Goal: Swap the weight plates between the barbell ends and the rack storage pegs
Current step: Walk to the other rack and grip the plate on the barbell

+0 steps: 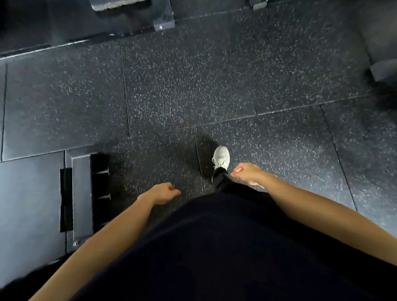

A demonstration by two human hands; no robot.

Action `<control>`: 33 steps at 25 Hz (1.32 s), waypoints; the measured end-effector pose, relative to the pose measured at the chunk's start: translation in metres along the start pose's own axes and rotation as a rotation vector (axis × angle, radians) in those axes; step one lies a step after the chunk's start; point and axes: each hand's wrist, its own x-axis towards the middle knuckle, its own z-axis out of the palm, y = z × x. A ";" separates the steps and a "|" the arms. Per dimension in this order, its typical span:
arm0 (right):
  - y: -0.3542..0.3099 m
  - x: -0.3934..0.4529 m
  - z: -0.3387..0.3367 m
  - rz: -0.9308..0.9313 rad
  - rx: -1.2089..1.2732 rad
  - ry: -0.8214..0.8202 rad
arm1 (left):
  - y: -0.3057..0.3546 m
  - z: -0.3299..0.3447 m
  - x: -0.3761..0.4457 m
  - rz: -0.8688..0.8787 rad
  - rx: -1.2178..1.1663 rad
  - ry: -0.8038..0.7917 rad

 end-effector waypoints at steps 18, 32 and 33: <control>-0.354 0.266 -0.301 -0.043 -0.393 -0.078 | 0.046 -0.401 0.192 -0.143 -0.622 0.194; -0.789 0.467 -0.350 -0.264 -0.707 -0.169 | -0.093 -0.709 0.280 -0.231 -0.757 0.172; -0.819 0.483 -0.349 -0.278 -0.764 -0.187 | -0.106 -0.722 0.285 -0.261 -0.767 0.172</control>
